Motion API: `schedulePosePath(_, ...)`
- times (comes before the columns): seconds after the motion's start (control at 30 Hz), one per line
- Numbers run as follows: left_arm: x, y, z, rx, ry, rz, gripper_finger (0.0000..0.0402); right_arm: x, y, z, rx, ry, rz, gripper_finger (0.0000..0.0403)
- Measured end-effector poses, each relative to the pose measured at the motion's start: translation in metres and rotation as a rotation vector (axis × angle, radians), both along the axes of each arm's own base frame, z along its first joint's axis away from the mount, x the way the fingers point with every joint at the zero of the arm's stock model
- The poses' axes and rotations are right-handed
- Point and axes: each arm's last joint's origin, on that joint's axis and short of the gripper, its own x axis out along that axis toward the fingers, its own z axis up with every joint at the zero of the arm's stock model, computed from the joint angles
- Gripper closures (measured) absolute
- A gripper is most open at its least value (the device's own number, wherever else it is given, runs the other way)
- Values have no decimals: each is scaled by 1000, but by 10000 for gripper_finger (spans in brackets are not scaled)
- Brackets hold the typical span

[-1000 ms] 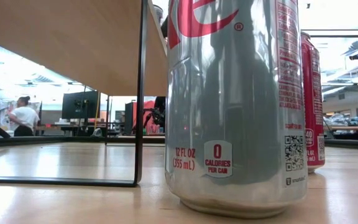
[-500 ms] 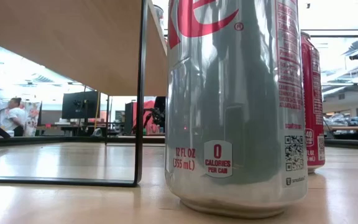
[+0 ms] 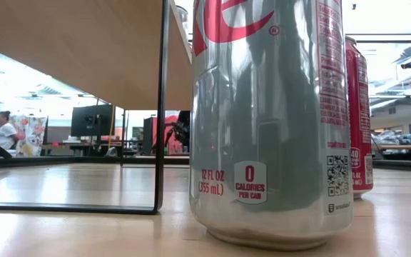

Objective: Place canned beverage on shelf
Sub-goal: Put the top left red and white soda can on the shelf

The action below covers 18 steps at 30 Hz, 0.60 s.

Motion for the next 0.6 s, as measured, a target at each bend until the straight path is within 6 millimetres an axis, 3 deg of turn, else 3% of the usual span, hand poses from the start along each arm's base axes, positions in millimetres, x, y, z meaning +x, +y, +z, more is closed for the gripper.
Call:
schedulePosePath(0.17,3,-7,10,68,-54,-124,61,-5,13,11,51,-48,67,65)
schedulePosePath(0.4,6,-9,10,251,19,-203,61,-6,47,22,96,-170,238,77)
schedulePosePath(0.6,6,-5,3,235,92,-272,61,-7,84,22,113,-218,91,87)
